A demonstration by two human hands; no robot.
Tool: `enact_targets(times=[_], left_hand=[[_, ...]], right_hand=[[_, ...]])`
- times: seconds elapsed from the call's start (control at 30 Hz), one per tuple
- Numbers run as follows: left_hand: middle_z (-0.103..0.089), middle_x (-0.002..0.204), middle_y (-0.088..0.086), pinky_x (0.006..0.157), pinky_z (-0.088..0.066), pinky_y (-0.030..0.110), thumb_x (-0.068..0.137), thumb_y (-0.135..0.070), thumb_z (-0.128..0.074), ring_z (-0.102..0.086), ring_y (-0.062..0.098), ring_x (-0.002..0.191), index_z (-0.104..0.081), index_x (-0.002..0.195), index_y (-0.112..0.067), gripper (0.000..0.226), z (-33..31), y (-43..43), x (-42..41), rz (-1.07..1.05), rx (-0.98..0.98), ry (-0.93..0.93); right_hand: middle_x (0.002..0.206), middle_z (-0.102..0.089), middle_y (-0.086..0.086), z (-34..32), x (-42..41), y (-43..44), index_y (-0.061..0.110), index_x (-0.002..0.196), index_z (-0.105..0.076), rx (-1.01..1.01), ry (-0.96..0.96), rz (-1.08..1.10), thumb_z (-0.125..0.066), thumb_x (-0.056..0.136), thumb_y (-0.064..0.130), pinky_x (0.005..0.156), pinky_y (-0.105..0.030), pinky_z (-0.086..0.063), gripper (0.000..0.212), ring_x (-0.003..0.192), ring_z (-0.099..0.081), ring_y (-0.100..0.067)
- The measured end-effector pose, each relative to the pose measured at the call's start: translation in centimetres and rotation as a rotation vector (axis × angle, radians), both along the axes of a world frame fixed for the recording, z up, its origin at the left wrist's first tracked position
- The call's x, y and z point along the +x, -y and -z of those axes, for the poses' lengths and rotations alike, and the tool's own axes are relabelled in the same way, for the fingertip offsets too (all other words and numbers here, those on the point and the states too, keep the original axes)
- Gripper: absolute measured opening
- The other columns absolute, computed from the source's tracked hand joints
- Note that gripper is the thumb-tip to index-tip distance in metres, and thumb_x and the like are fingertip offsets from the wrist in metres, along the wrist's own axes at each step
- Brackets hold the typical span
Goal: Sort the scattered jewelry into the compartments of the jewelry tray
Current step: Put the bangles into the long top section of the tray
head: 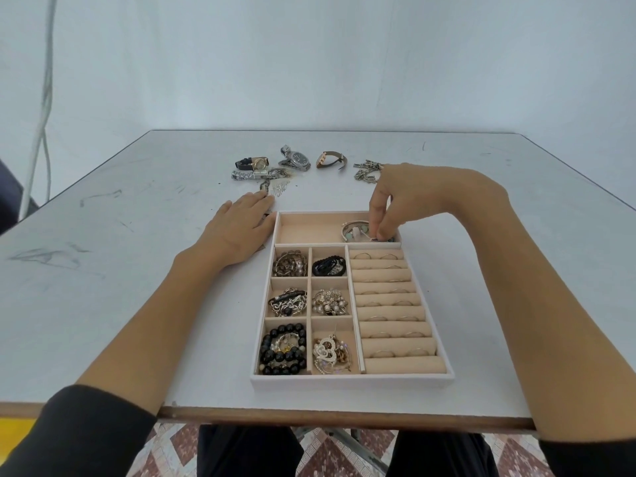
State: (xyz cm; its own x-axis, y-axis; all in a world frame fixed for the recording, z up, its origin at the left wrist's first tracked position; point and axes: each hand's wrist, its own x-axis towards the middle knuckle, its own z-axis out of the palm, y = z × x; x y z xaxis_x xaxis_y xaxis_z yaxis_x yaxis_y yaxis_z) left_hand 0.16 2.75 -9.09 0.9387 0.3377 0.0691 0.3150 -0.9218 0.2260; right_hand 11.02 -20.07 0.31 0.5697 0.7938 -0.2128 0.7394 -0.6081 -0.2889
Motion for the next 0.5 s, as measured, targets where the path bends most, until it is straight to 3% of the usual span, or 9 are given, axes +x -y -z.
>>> enact_targets(times=[0.1, 0.23, 0.33, 0.5], left_hand=[[-0.014, 0.160, -0.001, 0.120, -0.005, 0.037, 0.103, -0.034, -0.023, -0.009, 0.015, 0.147, -0.020, 0.151, -0.017, 0.051, 0.0, 0.0, 0.0, 0.001, 0.002, -0.005], [-0.014, 0.160, -0.001, 0.120, -0.005, 0.038, 0.103, -0.034, -0.023, -0.009, 0.015, 0.147, -0.020, 0.151, -0.017, 0.051, 0.1, -0.2, 0.0, 0.004, 0.004, -0.003], [-0.014, 0.160, -0.001, 0.120, -0.005, 0.038, 0.103, -0.034, -0.023, -0.010, 0.016, 0.147, -0.021, 0.151, -0.017, 0.051, 0.2, -0.2, 0.1, 0.005, 0.004, 0.000], [-0.015, 0.160, -0.001, 0.120, -0.005, 0.038, 0.103, -0.034, -0.023, -0.010, 0.016, 0.147, -0.022, 0.151, -0.017, 0.050, 0.2, -0.3, 0.1, 0.006, -0.001, 0.005]], right_hand=[[0.062, -0.056, 0.003, -0.1, 0.0, 0.2, 0.021, 0.081, -0.078, -0.013, -0.021, 0.002, -0.075, 0.074, 0.016, 0.061, -0.025, -0.038, 0.009, 0.061, -0.044, -0.008], [0.070, -0.067, -0.002, -0.3, 0.6, 0.3, 0.023, 0.080, -0.077, 0.090, 0.003, 0.018, -0.071, 0.075, 0.013, 0.067, -0.030, -0.045, 0.013, 0.062, -0.053, -0.007], [0.075, -0.070, -0.006, 0.0, 1.0, 0.0, 0.018, 0.081, -0.077, 0.155, 0.065, 0.037, -0.066, 0.077, 0.006, 0.064, -0.026, -0.046, 0.017, 0.059, -0.057, -0.009], [0.078, -0.073, -0.008, 0.5, 1.0, -0.2, 0.017, 0.081, -0.076, 0.087, 0.034, 0.006, -0.077, 0.073, 0.008, 0.056, -0.020, -0.041, 0.012, 0.055, -0.056, -0.008]])
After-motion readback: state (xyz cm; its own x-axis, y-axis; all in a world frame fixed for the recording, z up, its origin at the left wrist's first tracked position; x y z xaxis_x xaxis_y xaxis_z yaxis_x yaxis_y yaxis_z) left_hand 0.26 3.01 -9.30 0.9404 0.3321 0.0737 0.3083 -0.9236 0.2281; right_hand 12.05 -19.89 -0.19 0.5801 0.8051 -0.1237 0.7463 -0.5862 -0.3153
